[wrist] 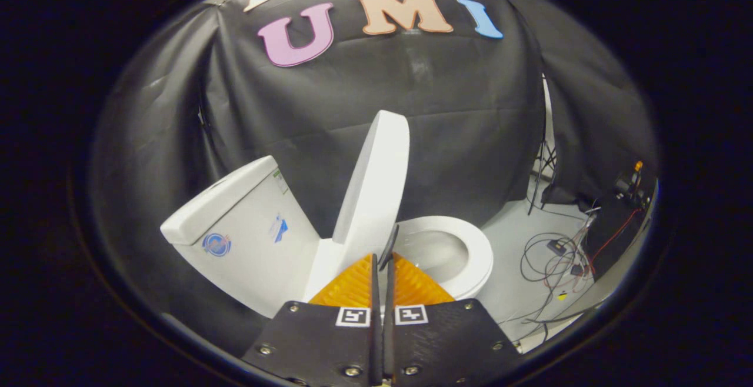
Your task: Open the toilet lid.
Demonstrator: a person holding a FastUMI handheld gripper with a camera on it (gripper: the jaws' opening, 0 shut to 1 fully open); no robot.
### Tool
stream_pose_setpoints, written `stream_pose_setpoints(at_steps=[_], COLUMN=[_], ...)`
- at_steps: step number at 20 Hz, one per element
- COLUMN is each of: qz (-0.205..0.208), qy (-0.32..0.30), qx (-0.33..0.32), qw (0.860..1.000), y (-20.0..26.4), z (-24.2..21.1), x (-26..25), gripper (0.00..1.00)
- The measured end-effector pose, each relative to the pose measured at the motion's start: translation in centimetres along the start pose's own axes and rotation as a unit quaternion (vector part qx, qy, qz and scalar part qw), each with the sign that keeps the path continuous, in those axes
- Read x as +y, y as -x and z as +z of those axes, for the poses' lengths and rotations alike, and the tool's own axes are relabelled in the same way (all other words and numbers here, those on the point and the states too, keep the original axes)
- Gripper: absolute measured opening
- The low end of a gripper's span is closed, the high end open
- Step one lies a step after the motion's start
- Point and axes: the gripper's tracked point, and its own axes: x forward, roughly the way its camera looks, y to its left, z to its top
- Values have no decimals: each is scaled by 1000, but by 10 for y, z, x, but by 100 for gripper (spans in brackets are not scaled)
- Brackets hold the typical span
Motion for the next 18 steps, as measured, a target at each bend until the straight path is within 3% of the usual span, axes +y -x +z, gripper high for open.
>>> stream_pose_setpoints(at_steps=[18], qz=[24], qy=[7], qx=[-17], qw=[1000], y=[7], z=[7], x=[40], gripper=[1])
